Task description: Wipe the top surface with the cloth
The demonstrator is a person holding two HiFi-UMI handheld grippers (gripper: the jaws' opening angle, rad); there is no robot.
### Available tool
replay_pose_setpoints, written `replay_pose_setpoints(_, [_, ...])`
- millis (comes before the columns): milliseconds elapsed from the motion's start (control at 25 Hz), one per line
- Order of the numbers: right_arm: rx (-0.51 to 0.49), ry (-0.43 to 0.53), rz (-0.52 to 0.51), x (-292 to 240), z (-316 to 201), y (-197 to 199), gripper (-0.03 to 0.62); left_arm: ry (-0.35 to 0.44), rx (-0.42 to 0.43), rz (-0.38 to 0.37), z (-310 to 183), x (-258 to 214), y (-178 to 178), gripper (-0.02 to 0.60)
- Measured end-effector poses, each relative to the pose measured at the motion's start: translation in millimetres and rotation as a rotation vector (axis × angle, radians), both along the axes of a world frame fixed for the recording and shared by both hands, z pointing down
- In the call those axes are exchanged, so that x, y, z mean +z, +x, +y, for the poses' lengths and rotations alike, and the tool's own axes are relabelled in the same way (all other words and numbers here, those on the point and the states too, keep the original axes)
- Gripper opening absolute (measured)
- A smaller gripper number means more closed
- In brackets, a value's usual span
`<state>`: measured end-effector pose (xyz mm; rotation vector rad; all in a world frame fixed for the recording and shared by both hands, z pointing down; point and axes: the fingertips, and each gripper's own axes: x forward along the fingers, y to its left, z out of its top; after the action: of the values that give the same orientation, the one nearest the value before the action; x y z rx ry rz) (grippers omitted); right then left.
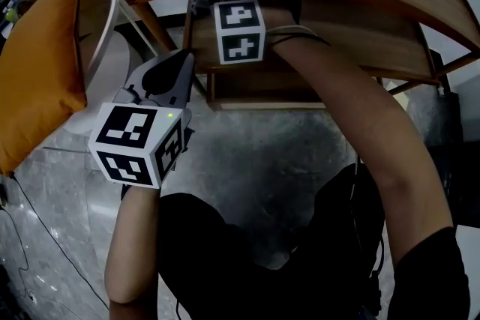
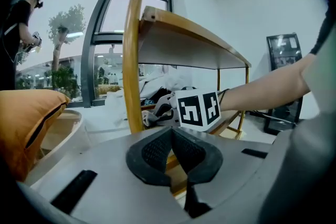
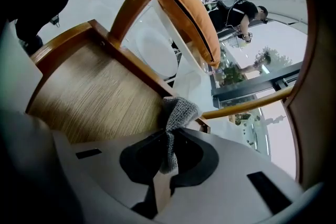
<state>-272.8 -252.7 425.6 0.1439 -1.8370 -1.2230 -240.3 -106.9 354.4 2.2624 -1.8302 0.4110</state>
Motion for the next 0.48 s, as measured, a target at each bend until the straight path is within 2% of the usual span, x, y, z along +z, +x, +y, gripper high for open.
replay_pose_setpoints(200, [0.059,-0.002,0.021,5.4,-18.3,40.6,0.032,0.007,0.021,-0.001,-16.7,-2.4,18.4,0.011])
replay_pose_setpoints(480, [0.188,-0.009,0.060,11.3,-55.3,139.7,0.032,-0.002,0.113,-0.048,-49.9,-3.1,77.5,0.011])
